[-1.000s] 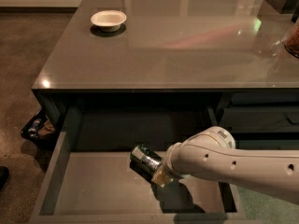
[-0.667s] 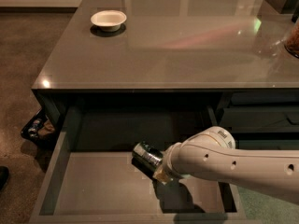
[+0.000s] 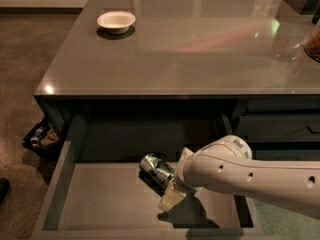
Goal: Place green can into top drawer
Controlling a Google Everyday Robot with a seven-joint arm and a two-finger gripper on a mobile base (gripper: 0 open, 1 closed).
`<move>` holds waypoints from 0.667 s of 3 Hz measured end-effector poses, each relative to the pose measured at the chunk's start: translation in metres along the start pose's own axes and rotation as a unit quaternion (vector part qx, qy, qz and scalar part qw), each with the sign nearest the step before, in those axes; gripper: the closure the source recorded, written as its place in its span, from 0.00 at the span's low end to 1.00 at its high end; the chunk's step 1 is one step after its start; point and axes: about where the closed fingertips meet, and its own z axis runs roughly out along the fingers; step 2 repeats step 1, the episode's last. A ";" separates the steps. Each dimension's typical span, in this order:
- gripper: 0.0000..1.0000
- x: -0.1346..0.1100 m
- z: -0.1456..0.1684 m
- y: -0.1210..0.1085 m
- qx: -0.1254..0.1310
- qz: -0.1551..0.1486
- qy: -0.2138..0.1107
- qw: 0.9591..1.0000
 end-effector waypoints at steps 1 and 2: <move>0.00 0.000 0.000 0.000 0.000 0.000 0.000 1.000; 0.00 0.000 0.000 0.000 0.000 0.000 0.000 1.000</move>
Offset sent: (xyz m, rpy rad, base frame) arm 0.0000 0.0000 0.0000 0.0000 0.0000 0.0000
